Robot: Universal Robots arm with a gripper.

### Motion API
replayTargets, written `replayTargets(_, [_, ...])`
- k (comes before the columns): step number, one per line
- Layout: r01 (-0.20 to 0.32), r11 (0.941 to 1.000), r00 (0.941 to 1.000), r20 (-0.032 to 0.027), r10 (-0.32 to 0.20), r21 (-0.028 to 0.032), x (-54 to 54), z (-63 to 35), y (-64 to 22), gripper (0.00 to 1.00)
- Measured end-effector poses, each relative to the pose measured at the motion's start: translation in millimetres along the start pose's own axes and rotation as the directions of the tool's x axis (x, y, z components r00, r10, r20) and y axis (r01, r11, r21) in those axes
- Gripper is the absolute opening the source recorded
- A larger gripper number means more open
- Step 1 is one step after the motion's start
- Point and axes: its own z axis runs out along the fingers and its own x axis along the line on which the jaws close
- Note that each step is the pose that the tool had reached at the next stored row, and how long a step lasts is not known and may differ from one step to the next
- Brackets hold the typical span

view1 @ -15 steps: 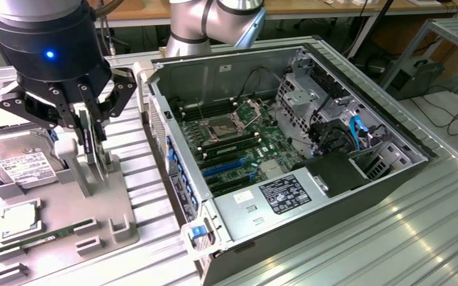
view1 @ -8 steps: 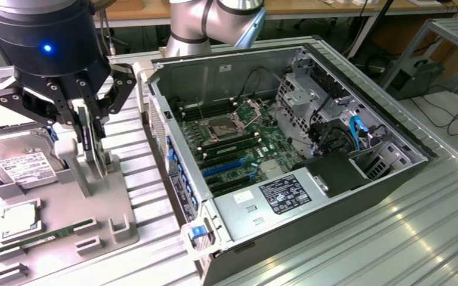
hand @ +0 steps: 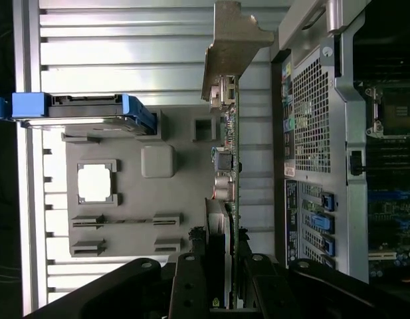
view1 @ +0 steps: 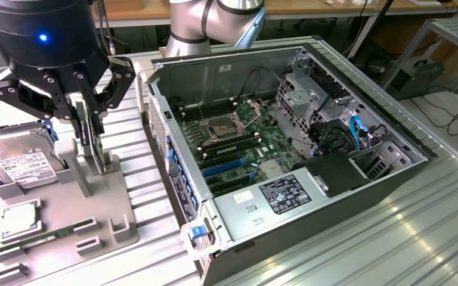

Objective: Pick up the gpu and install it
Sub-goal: 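Pick up the gpu and move the gpu toward the slot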

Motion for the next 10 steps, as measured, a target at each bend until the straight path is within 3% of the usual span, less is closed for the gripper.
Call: replayTargets(10, [0.0, 1.0, 1.0, 0.0, 0.0, -0.0002, -0.2, -9.8, 0.6, 0.27])
